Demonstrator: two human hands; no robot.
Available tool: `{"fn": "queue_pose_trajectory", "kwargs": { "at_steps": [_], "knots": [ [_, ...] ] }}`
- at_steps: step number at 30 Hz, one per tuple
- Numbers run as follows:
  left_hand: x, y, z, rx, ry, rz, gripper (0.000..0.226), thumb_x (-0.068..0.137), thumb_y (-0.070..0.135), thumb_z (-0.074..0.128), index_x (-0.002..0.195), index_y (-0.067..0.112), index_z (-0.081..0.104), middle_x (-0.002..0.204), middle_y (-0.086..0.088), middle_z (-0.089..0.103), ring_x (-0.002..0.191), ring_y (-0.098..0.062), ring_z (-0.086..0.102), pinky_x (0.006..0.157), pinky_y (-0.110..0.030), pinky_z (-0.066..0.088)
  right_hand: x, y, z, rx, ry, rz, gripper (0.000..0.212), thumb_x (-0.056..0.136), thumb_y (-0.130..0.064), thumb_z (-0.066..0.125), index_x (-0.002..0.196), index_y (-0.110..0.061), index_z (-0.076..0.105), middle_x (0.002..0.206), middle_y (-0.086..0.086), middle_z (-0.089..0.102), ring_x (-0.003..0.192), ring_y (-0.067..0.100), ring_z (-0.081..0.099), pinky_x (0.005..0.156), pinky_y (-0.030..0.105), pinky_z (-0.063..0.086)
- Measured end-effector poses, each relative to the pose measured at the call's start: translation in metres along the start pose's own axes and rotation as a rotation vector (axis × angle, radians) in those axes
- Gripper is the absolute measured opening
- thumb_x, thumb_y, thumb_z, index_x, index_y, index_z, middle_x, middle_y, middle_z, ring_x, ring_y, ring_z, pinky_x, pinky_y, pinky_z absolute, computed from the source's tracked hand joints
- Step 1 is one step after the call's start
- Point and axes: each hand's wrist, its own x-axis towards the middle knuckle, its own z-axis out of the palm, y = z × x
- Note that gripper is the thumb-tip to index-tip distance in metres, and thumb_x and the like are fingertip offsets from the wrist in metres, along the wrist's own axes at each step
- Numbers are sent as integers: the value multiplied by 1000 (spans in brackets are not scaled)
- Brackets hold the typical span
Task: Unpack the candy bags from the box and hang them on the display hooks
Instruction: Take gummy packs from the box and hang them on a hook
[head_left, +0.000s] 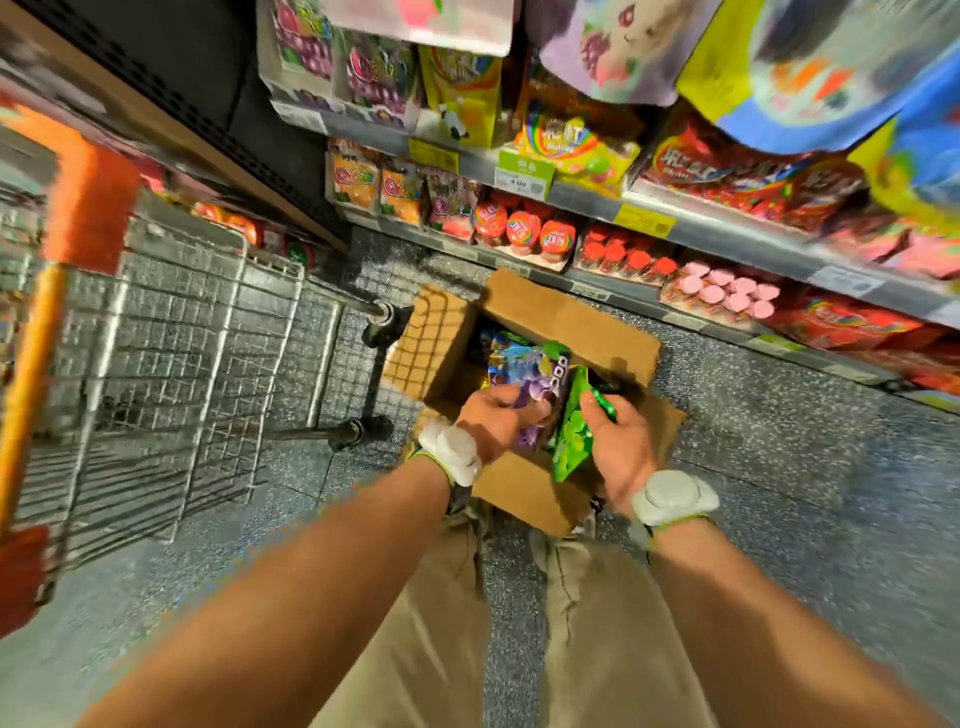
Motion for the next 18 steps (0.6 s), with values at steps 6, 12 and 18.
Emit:
{"fn": "queue_pose_trajectory", "kwargs": {
  "at_steps": [6,12,18],
  "knots": [
    [-55,53,-2,-87,-83,166,32,80,15,79,107,-1,72,133,4,53,133,-13,44,108,-25,36,-66,-63,-10,257,-120,57,38,96,-41,60,120,-12,63,106,8,74,90,25,69,73,38,55],
    [-100,116,-21,-107,-147,176,65,69,63,76,106,10,70,87,7,72,90,-3,66,87,-18,49,-100,-106,-22,362,-239,9,30,96,-35,41,110,-47,64,95,-22,70,95,19,59,91,46,49],
    [-129,140,-45,142,3,583,12,83,12,75,93,6,76,83,-2,67,78,5,53,77,-12,40,-149,-153,-16,746,-361,-8,37,99,-16,46,130,-2,60,127,19,65,105,28,67,96,44,53]
  ]
}}
